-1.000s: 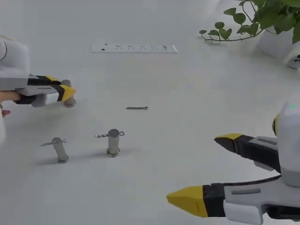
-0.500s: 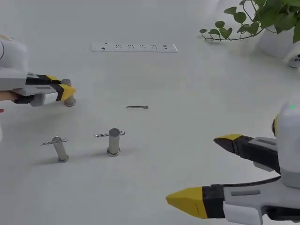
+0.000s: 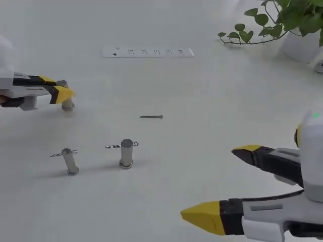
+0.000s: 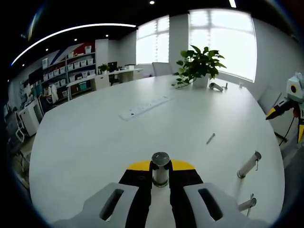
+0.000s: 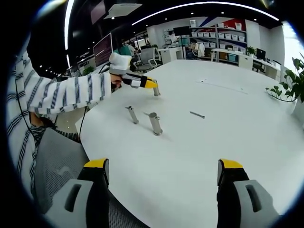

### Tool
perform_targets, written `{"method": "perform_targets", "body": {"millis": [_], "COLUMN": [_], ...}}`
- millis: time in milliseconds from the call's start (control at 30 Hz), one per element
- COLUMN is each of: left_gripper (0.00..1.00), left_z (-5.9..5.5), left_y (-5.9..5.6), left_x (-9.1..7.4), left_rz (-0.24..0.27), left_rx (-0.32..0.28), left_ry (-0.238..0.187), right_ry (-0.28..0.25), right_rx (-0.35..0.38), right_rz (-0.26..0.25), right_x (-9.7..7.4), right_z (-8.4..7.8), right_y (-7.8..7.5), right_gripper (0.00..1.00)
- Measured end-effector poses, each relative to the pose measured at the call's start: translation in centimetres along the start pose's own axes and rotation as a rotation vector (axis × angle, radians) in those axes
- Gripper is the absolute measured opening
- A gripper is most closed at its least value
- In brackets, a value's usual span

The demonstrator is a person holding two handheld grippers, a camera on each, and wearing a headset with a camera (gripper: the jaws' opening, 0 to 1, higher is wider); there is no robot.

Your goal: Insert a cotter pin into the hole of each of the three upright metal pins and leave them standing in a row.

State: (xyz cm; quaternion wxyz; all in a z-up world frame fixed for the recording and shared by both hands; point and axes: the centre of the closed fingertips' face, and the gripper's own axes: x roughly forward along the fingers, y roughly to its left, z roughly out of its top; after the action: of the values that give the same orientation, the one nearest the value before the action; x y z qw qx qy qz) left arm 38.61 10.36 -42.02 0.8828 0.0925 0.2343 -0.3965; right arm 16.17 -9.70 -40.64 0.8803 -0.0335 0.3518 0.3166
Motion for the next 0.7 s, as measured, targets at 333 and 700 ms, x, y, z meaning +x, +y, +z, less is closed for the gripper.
{"method": "perform_targets", "body": {"millis": [333, 700], "left_gripper": [0.09, 0.09], "left_z": [2.3, 3.2], "left_y": [-1.8, -2.7], "left_x": [-2.3, -4.7], "left_rz": [-0.020, -0.057], "left_rx": [-0.016, -0.008], "left_ry": [-0.054, -0.071], "right_ry": [-0.026, -0.061], "right_rx": [-0.006, -0.014], "right_rz": [0.009, 0.009], "right_x": [-0.2, -0.7], "right_z": [0.5, 1.2], "right_y": [0.3, 0.4], "right_gripper": [0.93, 0.93]}}
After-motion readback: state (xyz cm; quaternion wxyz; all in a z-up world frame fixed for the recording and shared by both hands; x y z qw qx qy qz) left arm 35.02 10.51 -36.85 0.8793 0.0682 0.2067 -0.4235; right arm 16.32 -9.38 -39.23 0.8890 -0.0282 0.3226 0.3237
